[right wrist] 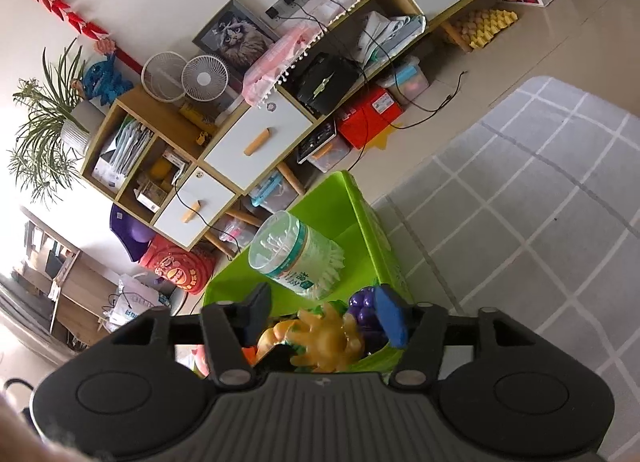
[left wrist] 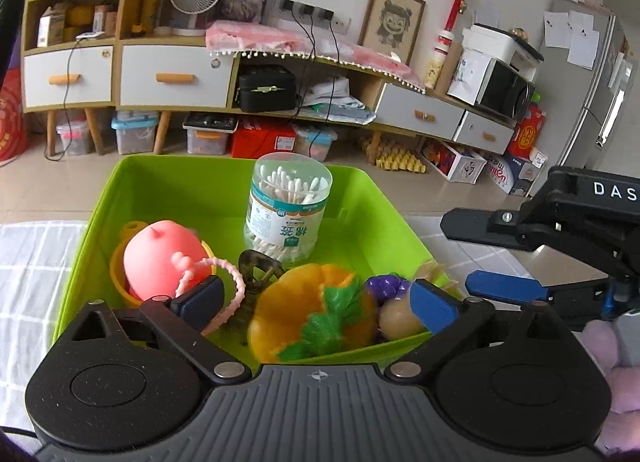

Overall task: Organize rigid objects
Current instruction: 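Open the left tool to drop the pumpkin while the right tool drops the octopus, then withdraw both tools from the bin toward the table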

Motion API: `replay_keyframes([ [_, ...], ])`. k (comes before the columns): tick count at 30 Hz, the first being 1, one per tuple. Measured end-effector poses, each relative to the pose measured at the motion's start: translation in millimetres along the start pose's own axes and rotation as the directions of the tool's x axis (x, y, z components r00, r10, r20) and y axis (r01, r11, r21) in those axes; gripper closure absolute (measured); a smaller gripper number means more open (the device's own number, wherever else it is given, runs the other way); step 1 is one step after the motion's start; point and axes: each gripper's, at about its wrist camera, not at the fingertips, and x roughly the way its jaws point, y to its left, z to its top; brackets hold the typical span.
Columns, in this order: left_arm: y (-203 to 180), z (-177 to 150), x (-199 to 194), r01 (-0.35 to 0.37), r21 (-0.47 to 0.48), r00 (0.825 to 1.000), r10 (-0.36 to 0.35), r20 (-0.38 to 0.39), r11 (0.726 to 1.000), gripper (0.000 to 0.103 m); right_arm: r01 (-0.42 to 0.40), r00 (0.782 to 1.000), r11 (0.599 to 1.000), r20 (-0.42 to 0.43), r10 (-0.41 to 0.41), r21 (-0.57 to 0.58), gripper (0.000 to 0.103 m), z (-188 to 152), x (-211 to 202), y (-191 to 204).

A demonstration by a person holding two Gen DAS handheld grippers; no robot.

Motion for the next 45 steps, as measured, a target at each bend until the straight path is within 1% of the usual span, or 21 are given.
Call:
replay_keyframes([
  [5,2.3,-1.9,-14.0,-0.017,0.003,1.000,0.017,-0.006,1.000,0.003,0.010,1.000,1.000,-0.014,-0.010,0.002,0.057,-0.7,-4.3,0.9],
  [9,1.9,-3.5,-25.6,-0.018,0.002,1.000,0.018,-0.004,1.000,0.002,0.013,1.000,1.000,-0.026,-0.014,-0.028,0.056,-4.3,-11.4,5.5],
  [13,2.3,-7.6,-38.3,-0.016,-0.010,1.000,0.016,-0.021,1.000,0.002,0.008,0.999,0.998,-0.048,-0.011,-0.063,0.054,-9.9,-20.4,11.9],
  [16,2.3,-12.0,-49.0,-0.026,-0.014,0.999,0.026,-0.022,1.000,0.002,0.002,0.998,0.996,-0.064,-0.008,-0.086,0.049,-15.6,-27.6,16.8],
  [18,2.9,-16.6,-56.3,-0.039,-0.013,0.999,0.039,-0.023,0.999,0.002,-0.001,0.997,0.995,-0.079,-0.007,-0.102,0.044,-19.6,-31.9,20.0],
  [23,6.2,-28.7,-72.1,-0.071,-0.018,0.996,0.070,-0.050,0.997,0.002,-0.004,0.993,0.988,-0.113,-0.014,-0.155,0.041,-32.8,-41.1,27.6],
  [28,17.9,-44.1,-85.9,-0.086,-0.054,0.994,0.082,-0.071,0.995,0.002,-0.012,0.990,0.979,-0.142,-0.017,-0.203,0.039,-44.9,-49.1,30.4],
  [33,30.4,-57.6,-93.7,-0.095,-0.091,0.992,0.087,-0.089,0.991,0.002,-0.008,0.987,0.968,-0.160,-0.033,-0.252,0.037,-56.8,-53.0,30.8],
  [36,35.5,-67.0,-99.8,-0.089,-0.105,0.992,0.079,-0.096,0.990,0.002,-0.011,0.984,0.955,-0.175,-0.043,-0.295,0.036,-65.4,-54.6,30.0],
  [41,41.9,-83.0,-107.5,-0.097,-0.068,0.989,0.088,-0.120,0.993,0.002,-0.021,0.980,0.931,-0.192,-0.053,-0.364,0.036,-79.6,-58.2,25.6],
  [45,48.1,-90.6,-111.8,-0.106,-0.059,0.986,0.097,-0.136,0.993,0.002,-0.016,0.979,0.906,-0.192,-0.072,-0.422,0.035,-90.3,-61.3,22.1],
])
